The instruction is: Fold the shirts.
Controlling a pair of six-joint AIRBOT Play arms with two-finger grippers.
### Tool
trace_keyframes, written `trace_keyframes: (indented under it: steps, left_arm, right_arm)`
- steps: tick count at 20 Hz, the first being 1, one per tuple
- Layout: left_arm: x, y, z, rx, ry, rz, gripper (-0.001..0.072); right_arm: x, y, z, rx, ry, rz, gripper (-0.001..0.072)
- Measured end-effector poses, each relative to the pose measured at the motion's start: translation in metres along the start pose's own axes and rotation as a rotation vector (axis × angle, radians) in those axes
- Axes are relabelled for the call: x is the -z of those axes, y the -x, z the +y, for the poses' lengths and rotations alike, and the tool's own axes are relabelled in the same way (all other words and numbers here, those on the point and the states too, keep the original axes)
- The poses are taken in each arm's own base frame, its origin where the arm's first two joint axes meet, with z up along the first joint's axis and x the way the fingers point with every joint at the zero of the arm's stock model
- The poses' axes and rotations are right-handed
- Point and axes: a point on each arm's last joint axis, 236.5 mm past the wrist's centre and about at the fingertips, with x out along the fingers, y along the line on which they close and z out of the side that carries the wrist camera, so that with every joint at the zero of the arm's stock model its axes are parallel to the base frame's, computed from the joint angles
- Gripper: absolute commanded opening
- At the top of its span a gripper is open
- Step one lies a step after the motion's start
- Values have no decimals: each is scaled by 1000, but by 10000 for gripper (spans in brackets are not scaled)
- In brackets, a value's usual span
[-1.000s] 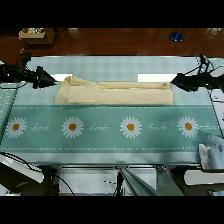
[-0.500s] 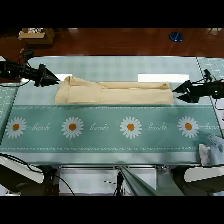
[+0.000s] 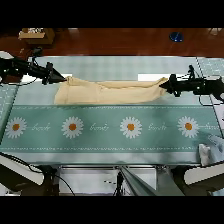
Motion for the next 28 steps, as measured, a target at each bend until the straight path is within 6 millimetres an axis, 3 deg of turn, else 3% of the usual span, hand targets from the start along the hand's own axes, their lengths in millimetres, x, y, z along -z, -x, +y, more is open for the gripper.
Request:
trace_keyframes:
  steps: [5, 11, 19, 24, 28]
  left_arm:
    - [6, -44, -51, 82, -75, 52, 26]
    - [44, -119, -111, 110, -202, 190, 26]
    - [91, -175, -145, 78, -275, 313, 25]
    - [112, -215, -166, 60, -284, 326, 25]
    - [144, -257, -173, 45, -279, 384, 26]
  right_arm:
    - [5, 51, 50, 27, 196, -58, 27]
    - [35, 105, 79, 125, 362, -57, 27]
    - [79, 167, 124, 163, 487, -111, 27]
    - [98, 190, 131, 205, 528, -132, 27]
    - [107, 196, 131, 220, 533, -120, 27]
